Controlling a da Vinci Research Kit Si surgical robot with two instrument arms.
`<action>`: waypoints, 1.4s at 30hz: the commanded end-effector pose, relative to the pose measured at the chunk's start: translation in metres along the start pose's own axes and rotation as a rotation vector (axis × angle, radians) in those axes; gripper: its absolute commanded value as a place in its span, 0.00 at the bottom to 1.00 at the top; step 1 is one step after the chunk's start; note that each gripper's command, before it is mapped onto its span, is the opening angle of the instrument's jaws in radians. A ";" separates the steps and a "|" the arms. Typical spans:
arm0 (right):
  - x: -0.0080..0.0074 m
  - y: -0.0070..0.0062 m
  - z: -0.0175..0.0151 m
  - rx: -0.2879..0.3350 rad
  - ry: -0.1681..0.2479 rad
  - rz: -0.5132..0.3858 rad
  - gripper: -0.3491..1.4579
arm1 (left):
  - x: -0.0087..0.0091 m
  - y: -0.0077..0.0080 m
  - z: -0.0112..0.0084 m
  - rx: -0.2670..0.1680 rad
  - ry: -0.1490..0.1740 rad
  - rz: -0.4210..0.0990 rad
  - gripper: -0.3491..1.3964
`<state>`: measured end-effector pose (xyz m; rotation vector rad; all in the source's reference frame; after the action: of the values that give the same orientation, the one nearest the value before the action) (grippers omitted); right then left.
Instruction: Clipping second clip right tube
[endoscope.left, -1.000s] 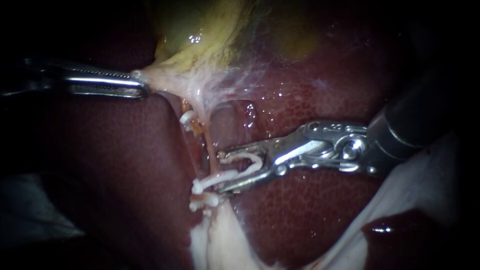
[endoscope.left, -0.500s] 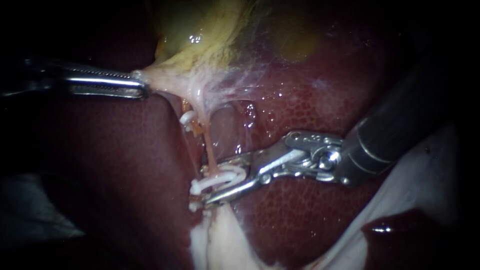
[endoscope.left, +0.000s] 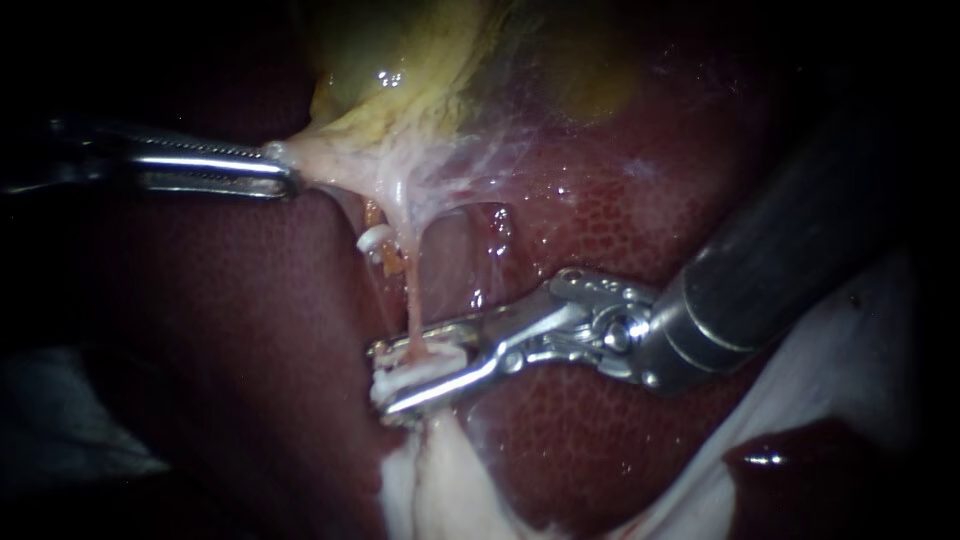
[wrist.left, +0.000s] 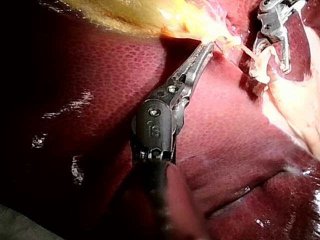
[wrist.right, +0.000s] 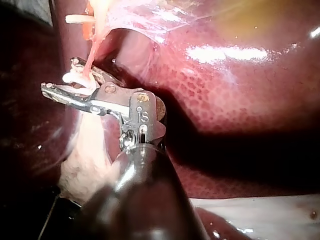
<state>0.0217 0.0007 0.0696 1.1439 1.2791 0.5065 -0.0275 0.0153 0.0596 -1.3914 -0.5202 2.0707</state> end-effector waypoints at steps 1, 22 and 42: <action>0.0002 -0.0001 0.0001 0.004 0.005 0.000 0.47 | 0.0000 0.0000 0.0000 0.001 0.000 0.000 0.00; 0.0029 -0.0021 0.0003 0.056 0.070 0.051 0.42 | 0.0001 0.0001 0.0002 -0.002 0.000 -0.001 0.00; 0.0012 -0.0023 0.0001 0.121 0.009 0.076 0.03 | 0.0000 0.0001 0.0002 -0.001 0.000 0.000 0.00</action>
<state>0.0214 0.0007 0.0671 1.2977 1.2905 0.4963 -0.0277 0.0152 0.0597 -1.3920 -0.5219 2.0705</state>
